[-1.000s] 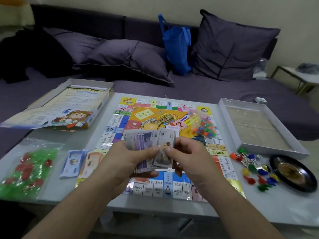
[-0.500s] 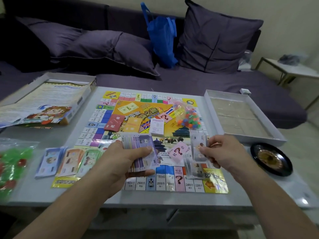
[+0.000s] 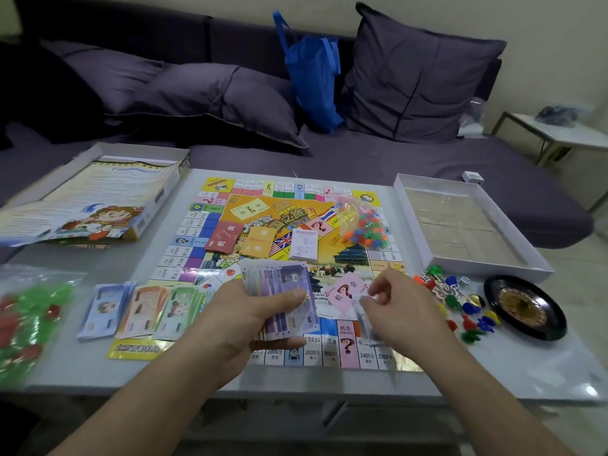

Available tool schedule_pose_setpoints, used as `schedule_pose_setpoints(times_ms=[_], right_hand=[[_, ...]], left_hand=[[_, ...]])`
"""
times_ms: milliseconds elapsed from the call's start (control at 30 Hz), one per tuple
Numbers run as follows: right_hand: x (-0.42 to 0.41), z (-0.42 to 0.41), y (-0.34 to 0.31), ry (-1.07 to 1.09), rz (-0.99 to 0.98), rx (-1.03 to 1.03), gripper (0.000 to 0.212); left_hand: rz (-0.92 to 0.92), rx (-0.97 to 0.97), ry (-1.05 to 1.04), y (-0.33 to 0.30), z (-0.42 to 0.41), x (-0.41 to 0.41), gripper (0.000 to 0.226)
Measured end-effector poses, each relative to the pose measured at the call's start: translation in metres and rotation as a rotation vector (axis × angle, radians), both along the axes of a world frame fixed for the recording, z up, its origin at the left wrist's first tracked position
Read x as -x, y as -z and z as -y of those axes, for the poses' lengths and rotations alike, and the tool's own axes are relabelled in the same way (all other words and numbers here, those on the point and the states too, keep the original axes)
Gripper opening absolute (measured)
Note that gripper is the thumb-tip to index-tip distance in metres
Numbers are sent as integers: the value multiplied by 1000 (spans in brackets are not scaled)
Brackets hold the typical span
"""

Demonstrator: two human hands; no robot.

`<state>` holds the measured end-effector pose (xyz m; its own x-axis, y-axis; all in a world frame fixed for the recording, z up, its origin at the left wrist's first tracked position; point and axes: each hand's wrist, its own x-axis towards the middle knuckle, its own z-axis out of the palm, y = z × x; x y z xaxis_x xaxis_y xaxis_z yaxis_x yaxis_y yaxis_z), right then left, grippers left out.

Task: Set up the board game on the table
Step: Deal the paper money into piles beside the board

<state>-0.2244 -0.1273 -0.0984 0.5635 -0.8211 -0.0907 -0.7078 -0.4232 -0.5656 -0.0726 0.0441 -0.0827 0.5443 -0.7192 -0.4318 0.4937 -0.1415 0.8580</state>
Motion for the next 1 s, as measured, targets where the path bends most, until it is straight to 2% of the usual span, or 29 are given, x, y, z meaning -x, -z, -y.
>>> schedule_pose_setpoints(times_ms=[67,100,133,233,367,433,667,867,1000], right_hand=[[-5,-15,-11,-101,312,-330,9],[-7,-22,-14,-166,396,-459,11],[-9,-30,-16,-225,431,-506,12],[-16,-39,-12,-291,427,-422,14],[-21,-34,-11,-196,457,-469,9],[-21,-31,-12,-174,452,-465,8],[-21,-39,-9,-237,402,-432,13],[-7,-2,-21,29,381,-345,14],[2,18,-16,114,233,-188,20]], left_hand=[[4,10,29,0,0,2,42],[6,14,46,0,1,4,44],[10,18,61,0,1,6,45],[3,36,64,-1,0,8,43],[-53,76,46,-5,-4,3,27],[-20,57,33,-4,-6,1,24],[61,3,23,5,-4,0,26],[18,-29,-49,7,-4,-7,27],[16,-39,-78,8,-5,-12,28]])
